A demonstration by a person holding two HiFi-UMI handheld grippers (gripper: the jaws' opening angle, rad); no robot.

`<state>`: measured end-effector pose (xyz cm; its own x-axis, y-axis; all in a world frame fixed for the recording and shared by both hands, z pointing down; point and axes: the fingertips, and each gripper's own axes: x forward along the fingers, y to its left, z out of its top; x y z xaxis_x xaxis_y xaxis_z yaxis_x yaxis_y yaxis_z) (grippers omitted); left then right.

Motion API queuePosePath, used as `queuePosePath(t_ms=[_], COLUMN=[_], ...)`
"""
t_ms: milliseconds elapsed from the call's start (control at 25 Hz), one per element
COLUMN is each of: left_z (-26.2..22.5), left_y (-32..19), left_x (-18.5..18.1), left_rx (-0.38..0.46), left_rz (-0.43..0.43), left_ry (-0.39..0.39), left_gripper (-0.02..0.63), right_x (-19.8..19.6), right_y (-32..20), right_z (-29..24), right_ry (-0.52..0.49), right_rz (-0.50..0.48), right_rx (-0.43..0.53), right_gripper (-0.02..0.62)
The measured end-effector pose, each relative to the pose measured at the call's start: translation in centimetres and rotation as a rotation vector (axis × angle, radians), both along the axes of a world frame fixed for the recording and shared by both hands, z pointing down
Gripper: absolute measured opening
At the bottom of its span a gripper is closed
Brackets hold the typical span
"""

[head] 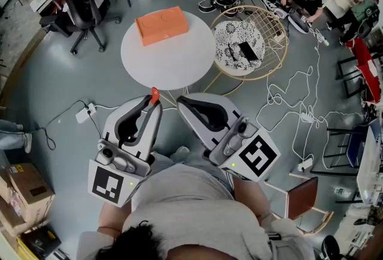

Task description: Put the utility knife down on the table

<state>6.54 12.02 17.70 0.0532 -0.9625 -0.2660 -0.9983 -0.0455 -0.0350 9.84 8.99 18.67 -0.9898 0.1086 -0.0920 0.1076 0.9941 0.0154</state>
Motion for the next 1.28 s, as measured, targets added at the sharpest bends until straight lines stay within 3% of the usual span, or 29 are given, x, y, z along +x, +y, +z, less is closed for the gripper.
queuePosePath(t_ms=[160,720,920,1280], left_z=[-0.6,0.8,0.7,2.5], left_y=[0.0,0.0,-0.8,-2.4], left_x=[0.0,-1.0,-1.6,-3.8], left_rx=[0.018,-0.050,-0.035,-0.096], left_rz=[0.000,-0.006,-0.035,-0.051], left_ry=[0.003,0.019,0.011,0.021], left_gripper=[0.056,0.057,0.056,0.056], right_x=[-0.1,-1.2,-0.9,-2.4], right_y=[0.0,0.0,-1.4,-2.7], right_z=[-0.1,0.0,0.3,1.5], right_ry=[0.009,-0.005,-0.021,-0.001], right_rz=[-0.005,-0.003,0.015,0.035], right_rx=[-0.005,-0.017,-0.062,-0.065], right_gripper=[0.009,0.009,0.009,0.009])
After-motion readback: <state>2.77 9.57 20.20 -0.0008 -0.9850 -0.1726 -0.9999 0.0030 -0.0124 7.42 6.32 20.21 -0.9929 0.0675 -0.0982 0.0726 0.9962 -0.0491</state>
